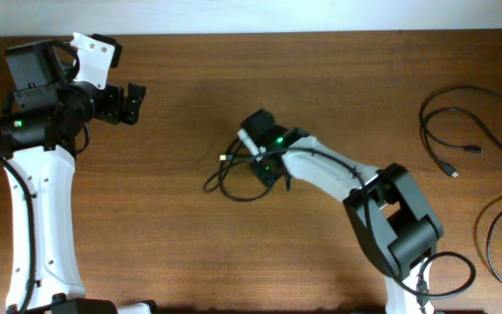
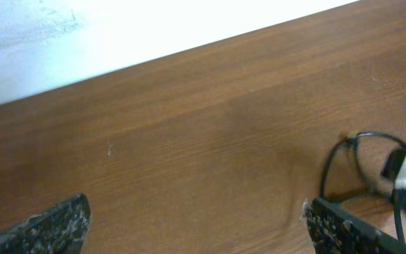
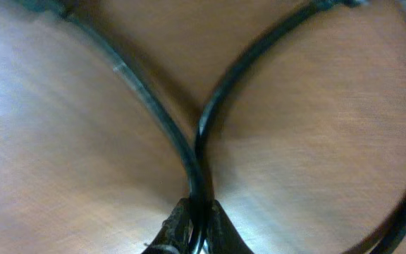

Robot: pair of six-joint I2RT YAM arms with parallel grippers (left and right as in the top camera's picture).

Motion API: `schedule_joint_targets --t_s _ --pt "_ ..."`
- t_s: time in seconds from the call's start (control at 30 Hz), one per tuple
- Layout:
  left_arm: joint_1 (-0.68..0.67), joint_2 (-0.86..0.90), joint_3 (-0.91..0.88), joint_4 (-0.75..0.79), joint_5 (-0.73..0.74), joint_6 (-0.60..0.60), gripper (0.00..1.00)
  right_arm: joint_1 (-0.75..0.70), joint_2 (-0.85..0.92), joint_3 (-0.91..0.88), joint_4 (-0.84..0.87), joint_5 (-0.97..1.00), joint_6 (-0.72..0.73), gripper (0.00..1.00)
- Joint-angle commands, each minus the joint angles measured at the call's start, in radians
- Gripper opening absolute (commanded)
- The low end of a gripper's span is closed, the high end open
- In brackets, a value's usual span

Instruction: Untangle cables

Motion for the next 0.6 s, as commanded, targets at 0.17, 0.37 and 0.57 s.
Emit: schedule_joint_targets --t_s 0.17,0.37,0.57 --pt "-0.002 -0.004 0.001 -0.001 -0.003 0.012 0.99 -0.425 0.073 -0.036 0.283 0.05 -0.06 0.05" --pt "-0.002 -0.004 0.001 -0.001 -0.003 0.012 0.99 -0.797 0.073 -0.035 0.474 -0.004 -0.105 0.12" --pt "-0.002 -0.004 0.001 -0.001 -0.003 0.012 0.99 -1.006 0.072 -0.031 0.481 -0.054 -0.103 0.14"
